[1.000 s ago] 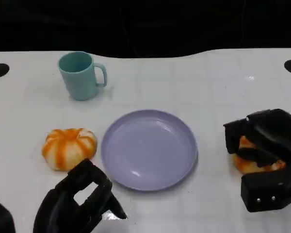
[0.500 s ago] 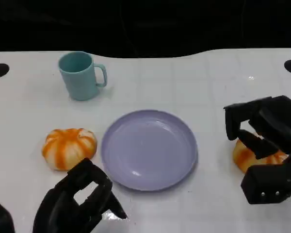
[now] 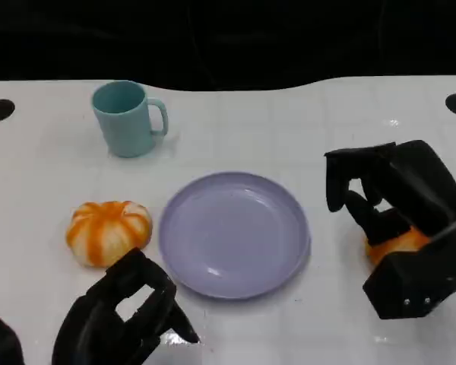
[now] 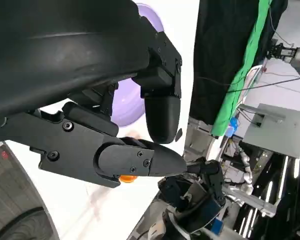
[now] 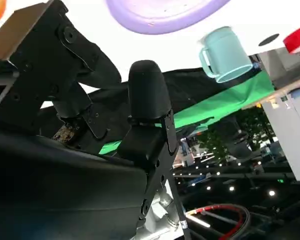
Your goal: Grasp the bread from the table and place it into the plate.
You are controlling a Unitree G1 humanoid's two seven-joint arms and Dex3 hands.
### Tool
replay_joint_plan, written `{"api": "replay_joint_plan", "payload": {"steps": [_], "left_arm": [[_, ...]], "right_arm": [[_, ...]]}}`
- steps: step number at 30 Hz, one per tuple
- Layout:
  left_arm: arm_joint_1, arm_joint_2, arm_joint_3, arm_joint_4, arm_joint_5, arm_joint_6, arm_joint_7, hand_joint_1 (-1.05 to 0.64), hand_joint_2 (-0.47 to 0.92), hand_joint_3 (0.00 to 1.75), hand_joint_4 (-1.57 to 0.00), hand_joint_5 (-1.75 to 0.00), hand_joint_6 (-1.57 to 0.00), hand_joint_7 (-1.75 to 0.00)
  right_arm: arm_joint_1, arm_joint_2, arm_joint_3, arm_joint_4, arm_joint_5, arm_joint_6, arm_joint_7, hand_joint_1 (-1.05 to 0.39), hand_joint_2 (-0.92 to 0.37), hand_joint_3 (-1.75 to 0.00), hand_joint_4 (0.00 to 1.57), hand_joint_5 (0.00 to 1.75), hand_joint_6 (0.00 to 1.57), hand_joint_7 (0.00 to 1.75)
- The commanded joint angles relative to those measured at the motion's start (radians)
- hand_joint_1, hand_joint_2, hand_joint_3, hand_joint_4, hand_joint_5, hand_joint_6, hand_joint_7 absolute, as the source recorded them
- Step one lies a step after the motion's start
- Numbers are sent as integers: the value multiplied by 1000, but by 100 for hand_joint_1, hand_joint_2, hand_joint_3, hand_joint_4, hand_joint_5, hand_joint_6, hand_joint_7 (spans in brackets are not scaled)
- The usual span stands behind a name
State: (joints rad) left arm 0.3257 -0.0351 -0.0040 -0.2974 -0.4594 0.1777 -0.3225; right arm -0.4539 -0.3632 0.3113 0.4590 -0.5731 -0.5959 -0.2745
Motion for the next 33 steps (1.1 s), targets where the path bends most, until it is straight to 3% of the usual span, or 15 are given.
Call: {"api": "replay_joint_plan", "payload": {"steps": [1,4,7,8,10,11,14,18,22,28,33], "left_arm": [[0,4,1,-1,0,1,11,-60,92,28,-66,-175,-45,-169],[-1,5,-1,2,2,-5,7,-60,92,30,-66,-175,-45,-168],[1,4,-2,0,1,-4,9,-60,92,30,-66,-175,-46,-168],[2,3,-1,-1,-2,-2,9,-60,92,30,-66,-175,-46,-168],[2,3,0,-1,-5,0,8,-60,92,30,-66,-175,-46,-168],[2,5,1,1,-6,-2,5,-60,92,30,-66,-175,-46,-168],[1,8,3,6,-5,-8,1,-60,92,30,-66,-175,-46,-168],[-3,9,5,16,0,-16,-2,-61,92,30,-66,-175,-46,-168],[-7,9,9,17,-8,-7,1,-61,92,29,-67,-175,-46,-167],[-8,10,12,18,-16,1,2,-61,92,26,-67,-175,-49,-166],[-10,12,11,23,-13,-7,-4,-61,92,28,-67,-175,-49,-166]], "right_arm": [[31,-8,-40,-74,56,5,59,5,-14,-155,102,175,82,169],[67,-24,-63,-157,97,56,152,5,-17,-152,99,175,88,152],[113,-46,-89,-263,131,144,260,3,-27,-132,92,168,94,103],[125,-54,-96,-291,132,166,289,2,-29,-118,90,146,95,77],[144,-82,-103,-346,119,213,349,1,-31,-106,92,122,101,50],[153,-104,-104,-375,110,238,390,-11,-41,-84,80,96,89,31],[173,-182,-102,-462,86,306,525,-31,-72,-25,54,51,64,5],[200,-245,-104,-555,27,372,618,-47,-80,-3,29,27,43,0],[218,-286,-100,-615,-85,393,633,-51,-77,0,22,23,38,0],[224,-287,-90,-644,-196,425,635,-35,-69,0,23,21,40,1],[207,-268,-57,-579,-245,427,616,-27,-69,0,27,20,43,1]]}}
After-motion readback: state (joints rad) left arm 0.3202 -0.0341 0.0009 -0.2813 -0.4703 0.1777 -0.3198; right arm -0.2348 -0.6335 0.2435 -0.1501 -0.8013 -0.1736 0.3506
